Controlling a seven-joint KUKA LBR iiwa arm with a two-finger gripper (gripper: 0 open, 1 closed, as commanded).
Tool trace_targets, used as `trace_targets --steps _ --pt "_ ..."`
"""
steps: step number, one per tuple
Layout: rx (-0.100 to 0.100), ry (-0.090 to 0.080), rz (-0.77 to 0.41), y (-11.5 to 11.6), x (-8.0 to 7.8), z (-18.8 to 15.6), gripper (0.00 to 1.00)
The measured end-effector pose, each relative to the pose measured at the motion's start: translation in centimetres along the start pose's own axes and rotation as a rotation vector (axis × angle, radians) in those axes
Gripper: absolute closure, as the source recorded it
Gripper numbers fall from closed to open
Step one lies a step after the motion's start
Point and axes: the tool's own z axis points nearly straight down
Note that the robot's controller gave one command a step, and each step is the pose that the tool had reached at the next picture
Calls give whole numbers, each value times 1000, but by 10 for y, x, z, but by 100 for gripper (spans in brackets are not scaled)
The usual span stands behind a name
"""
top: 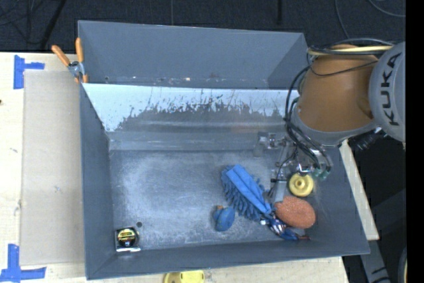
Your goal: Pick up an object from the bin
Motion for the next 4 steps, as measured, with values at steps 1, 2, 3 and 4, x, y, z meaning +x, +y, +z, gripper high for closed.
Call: trace_targets --steps 1,2,3,4 --pt "0 -8 -1 0 -1 -4 0" --pt "0 -14 8 -30 4 50 0" --pt "-1 -5 149 -58 9 84 0" --pt "1 -6 200 -40 13 80 0"
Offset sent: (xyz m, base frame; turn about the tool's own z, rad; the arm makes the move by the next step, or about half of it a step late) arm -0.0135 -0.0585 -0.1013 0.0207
